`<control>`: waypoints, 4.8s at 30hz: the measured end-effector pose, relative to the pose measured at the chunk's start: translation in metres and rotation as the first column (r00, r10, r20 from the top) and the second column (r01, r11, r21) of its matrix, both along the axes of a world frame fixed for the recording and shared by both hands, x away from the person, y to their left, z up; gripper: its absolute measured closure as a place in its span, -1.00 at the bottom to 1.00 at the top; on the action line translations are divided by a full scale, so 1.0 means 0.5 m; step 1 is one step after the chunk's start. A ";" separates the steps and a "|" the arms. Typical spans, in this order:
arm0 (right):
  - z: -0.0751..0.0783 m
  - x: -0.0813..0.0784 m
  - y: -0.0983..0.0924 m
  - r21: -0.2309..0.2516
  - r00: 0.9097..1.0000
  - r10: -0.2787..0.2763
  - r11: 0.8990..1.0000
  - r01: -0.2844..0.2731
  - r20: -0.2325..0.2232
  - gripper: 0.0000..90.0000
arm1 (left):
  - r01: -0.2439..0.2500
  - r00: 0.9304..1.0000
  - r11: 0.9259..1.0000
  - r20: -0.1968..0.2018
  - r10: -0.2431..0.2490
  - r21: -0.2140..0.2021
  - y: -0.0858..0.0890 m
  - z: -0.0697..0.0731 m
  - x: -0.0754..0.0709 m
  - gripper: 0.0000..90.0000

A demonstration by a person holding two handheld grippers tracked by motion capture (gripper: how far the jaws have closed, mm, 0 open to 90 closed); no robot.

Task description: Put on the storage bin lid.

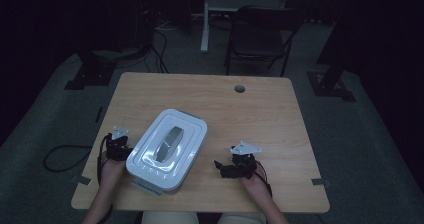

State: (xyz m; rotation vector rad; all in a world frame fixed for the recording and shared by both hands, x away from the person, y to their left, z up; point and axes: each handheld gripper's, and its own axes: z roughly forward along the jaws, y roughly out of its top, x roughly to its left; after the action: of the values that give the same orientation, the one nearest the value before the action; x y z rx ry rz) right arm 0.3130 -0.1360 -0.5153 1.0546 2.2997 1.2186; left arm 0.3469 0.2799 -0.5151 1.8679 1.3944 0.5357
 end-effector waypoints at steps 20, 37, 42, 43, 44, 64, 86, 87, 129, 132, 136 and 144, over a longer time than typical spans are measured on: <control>0.007 -0.002 -0.002 -0.003 0.996 -0.086 0.996 0.087 0.035 -0.70 | 0.114 0.993 0.993 -0.009 -0.114 0.009 -0.074 0.015 -0.038 -0.99; 0.014 -0.006 -0.050 0.002 0.990 -0.135 0.991 0.135 0.035 -0.69 | 0.255 0.967 0.959 -0.011 -0.256 0.120 -0.205 0.020 -0.053 -0.98; 0.015 -0.002 -0.083 0.021 0.986 -0.163 0.986 0.163 0.020 -0.69 | 0.291 0.957 0.949 -0.026 -0.290 0.119 -0.235 0.016 -0.052 -0.98; 0.016 -0.001 -0.087 0.020 0.986 -0.166 0.986 0.166 0.021 -0.69 | 0.297 0.955 0.947 -0.031 -0.295 0.125 -0.241 0.016 -0.051 -0.98; 0.017 0.000 -0.091 0.021 0.984 -0.174 0.985 0.173 0.023 -0.69 | 0.300 0.954 0.946 -0.032 -0.298 0.124 -0.247 0.015 -0.050 -0.98; 0.010 0.006 -0.154 0.002 0.972 -0.235 0.972 0.235 0.014 -0.71 | 0.313 0.950 0.948 0.000 -0.313 0.057 -0.256 0.007 -0.028 -0.98; 0.006 -0.025 -0.256 -0.010 0.935 -0.354 0.935 0.354 0.027 -0.71 | 0.190 0.982 0.980 -0.011 -0.190 0.054 -0.136 0.006 -0.038 -0.98; 0.007 -0.025 -0.259 -0.012 0.933 -0.360 0.933 0.360 0.029 -0.71 | 0.183 0.983 0.982 -0.009 -0.183 0.051 -0.129 0.006 -0.039 -0.98; -0.020 -0.039 -0.361 -0.087 0.787 -0.617 0.785 0.614 -0.009 -0.71 | -0.171 0.983 0.984 -0.063 0.174 0.049 0.066 -0.011 -0.073 -0.98; -0.023 -0.031 -0.361 -0.120 0.785 -0.618 0.784 0.609 -0.047 -0.70 | -0.179 0.981 0.981 -0.068 0.184 0.074 0.064 -0.016 -0.072 -0.98; -0.025 -0.027 -0.365 -0.122 0.772 -0.630 0.775 0.620 -0.082 -0.70 | -0.210 0.973 0.969 -0.073 0.221 0.134 0.055 -0.017 -0.072 -0.98; -0.025 -0.026 -0.364 -0.123 0.767 -0.636 0.771 0.625 -0.084 -0.71 | -0.241 0.965 0.961 -0.072 0.252 0.132 0.053 -0.018 -0.070 -0.98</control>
State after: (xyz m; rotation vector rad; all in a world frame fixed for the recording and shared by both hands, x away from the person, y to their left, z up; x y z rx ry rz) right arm 0.3000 -0.3178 -0.5279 1.7206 1.7888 0.7782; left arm 0.3118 0.3063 -0.5239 1.8419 1.7015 0.6824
